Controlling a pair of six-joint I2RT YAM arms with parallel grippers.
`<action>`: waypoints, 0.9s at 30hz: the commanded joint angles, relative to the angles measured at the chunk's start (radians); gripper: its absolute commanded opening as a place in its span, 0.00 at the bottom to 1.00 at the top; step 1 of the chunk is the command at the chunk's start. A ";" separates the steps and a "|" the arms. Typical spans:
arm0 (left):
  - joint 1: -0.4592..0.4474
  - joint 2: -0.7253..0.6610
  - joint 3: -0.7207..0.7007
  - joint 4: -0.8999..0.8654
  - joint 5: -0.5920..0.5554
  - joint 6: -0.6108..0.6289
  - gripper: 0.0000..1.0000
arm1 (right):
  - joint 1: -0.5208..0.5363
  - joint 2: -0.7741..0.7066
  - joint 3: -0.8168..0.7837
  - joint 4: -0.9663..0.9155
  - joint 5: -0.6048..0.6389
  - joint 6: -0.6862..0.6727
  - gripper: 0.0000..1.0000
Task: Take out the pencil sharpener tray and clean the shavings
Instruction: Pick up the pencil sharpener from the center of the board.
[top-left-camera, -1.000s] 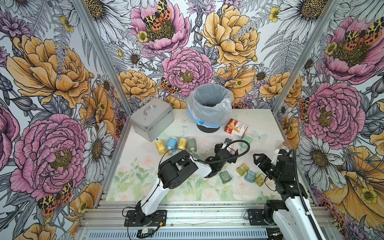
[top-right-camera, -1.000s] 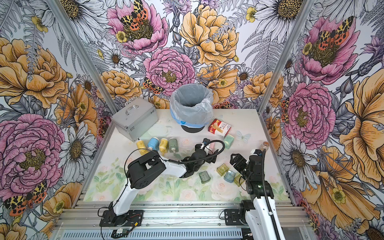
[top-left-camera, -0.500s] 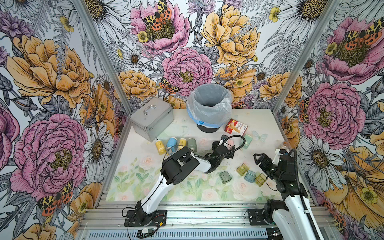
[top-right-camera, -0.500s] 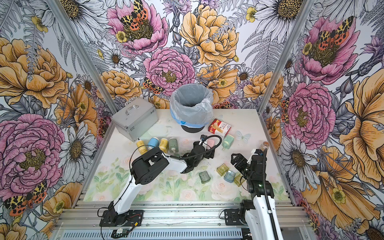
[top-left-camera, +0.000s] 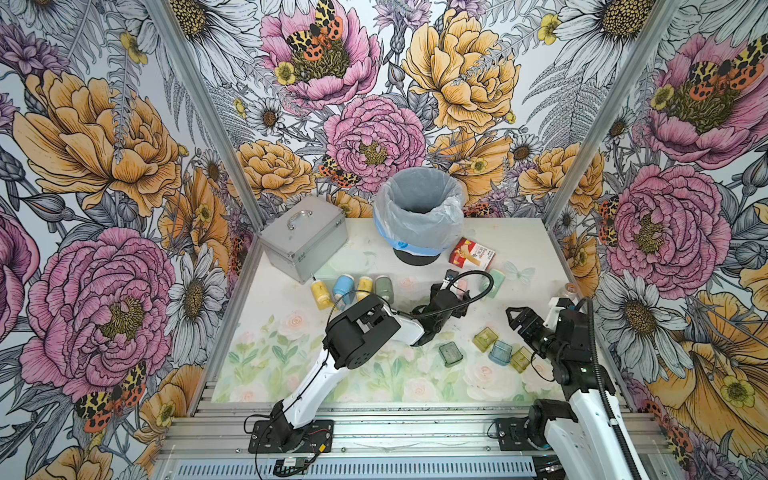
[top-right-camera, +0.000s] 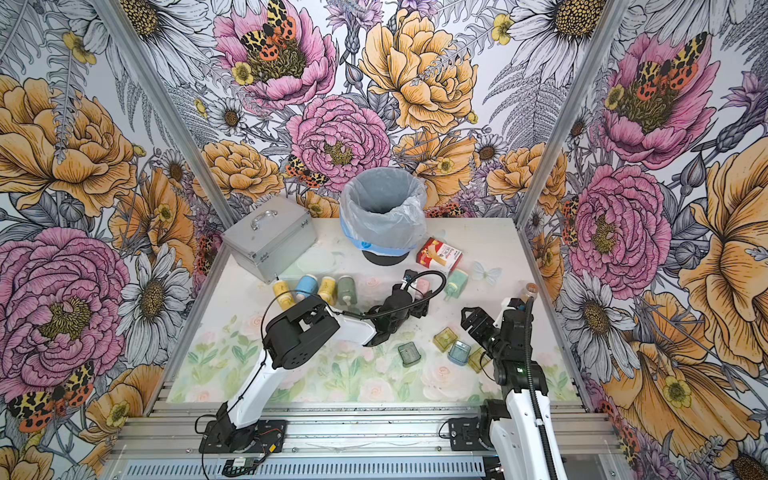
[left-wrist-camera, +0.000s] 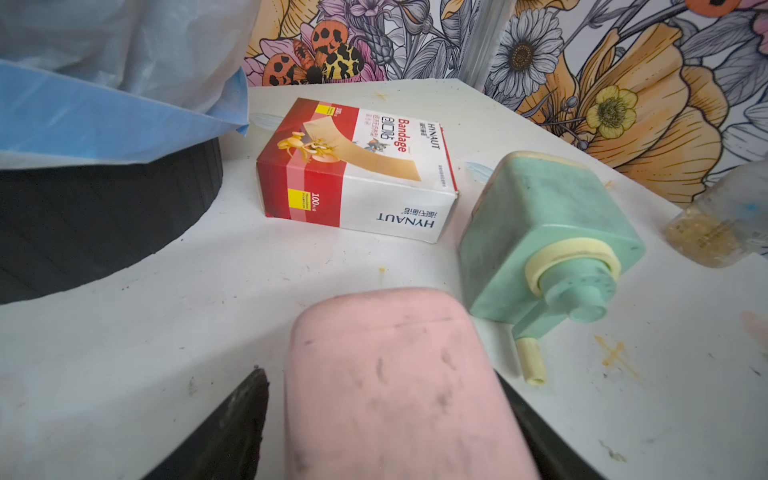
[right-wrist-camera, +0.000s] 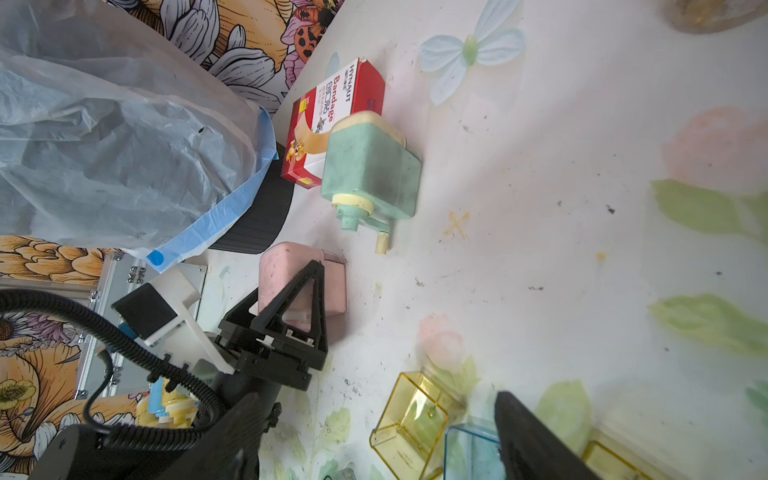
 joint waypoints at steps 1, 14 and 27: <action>0.003 0.009 0.008 0.012 0.023 0.030 0.72 | -0.008 0.002 0.027 0.031 -0.013 -0.018 0.87; 0.005 -0.127 -0.073 -0.096 0.081 0.082 0.45 | -0.040 0.090 0.058 0.060 -0.109 -0.051 0.87; 0.006 -0.322 -0.171 -0.284 0.196 0.090 0.33 | -0.063 0.150 0.077 0.059 -0.194 -0.103 0.87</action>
